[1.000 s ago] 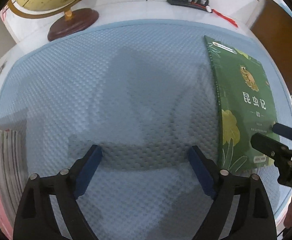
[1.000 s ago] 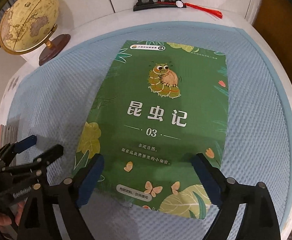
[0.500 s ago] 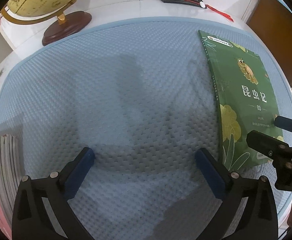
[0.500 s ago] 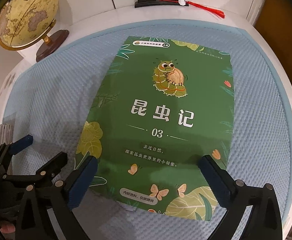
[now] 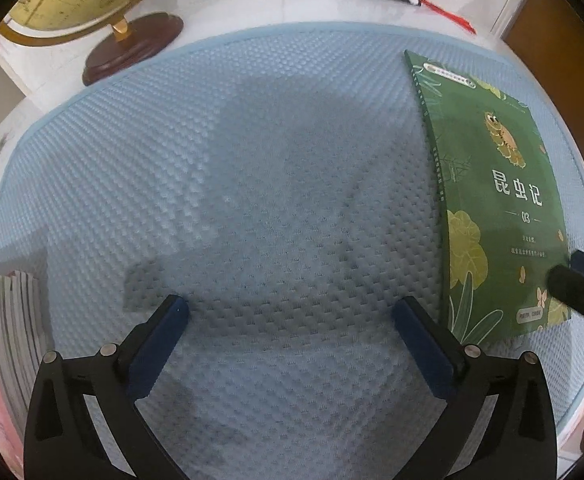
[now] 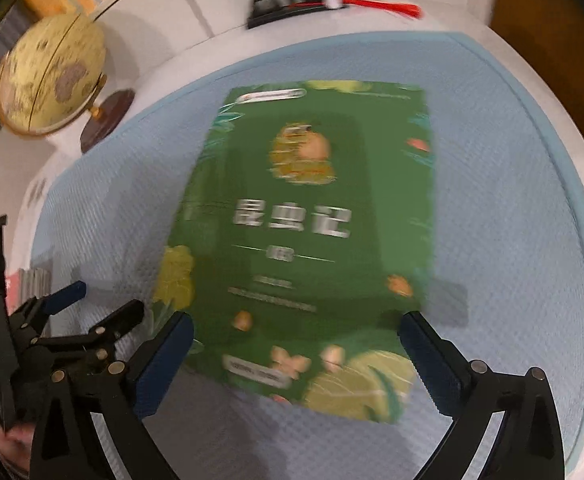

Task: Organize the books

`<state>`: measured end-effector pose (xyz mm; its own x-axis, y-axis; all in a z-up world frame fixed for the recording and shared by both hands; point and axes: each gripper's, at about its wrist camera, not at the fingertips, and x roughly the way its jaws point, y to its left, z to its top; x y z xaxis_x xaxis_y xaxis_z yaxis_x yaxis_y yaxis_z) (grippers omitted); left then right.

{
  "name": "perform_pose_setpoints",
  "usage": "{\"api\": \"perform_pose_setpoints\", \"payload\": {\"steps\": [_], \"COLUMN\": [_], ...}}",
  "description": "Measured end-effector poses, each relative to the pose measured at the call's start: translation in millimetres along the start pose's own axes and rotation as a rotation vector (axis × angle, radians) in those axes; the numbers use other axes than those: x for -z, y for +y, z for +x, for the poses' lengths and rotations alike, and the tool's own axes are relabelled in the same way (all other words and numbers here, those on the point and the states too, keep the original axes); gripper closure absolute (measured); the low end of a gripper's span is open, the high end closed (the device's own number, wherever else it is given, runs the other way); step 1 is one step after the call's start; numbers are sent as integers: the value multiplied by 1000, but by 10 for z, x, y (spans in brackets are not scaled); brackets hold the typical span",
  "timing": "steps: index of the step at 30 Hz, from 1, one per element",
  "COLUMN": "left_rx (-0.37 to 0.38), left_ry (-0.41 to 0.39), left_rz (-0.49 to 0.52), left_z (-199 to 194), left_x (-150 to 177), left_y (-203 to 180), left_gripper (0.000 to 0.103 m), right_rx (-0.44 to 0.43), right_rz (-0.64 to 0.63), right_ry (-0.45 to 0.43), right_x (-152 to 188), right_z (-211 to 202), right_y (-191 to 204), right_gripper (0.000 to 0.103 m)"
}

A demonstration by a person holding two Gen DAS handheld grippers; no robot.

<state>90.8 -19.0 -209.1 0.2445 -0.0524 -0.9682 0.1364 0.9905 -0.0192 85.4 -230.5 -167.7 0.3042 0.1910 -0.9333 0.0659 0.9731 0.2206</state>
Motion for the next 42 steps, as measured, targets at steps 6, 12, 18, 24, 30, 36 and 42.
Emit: {"api": "perform_pose_setpoints", "payload": {"steps": [6,12,18,24,30,36,42], "left_rx": [40,295,618,630,699,693,677], "left_ry": [38,1,51,53,127,194,187], "left_rz": [-41,-74,-110,-120,-307,-343,-348], "left_z": [58,60,84,81,306,317,302], "left_x": [-283,-575,-636,-454,-470,-436,-439], "left_y": [-1,-170,-461,-478,-114,-100,-91], "left_gripper": [1,2,21,32,84,88,88], "right_rx": [-196,-393,-502,-586,-677,-666,-620], "right_rz": [122,121,135,192,292,258,221], "right_ry": [-49,-42,-35,-4,65,64,62], "right_x": [13,-202,-181,-202,-87,-208,-267], "right_z": [-93,-34,-21,3,184,216,231], "right_y": [-683,-919,-1037,-1173,-1550,-1457,-1398], "right_gripper": [4,6,6,33,83,83,90]}}
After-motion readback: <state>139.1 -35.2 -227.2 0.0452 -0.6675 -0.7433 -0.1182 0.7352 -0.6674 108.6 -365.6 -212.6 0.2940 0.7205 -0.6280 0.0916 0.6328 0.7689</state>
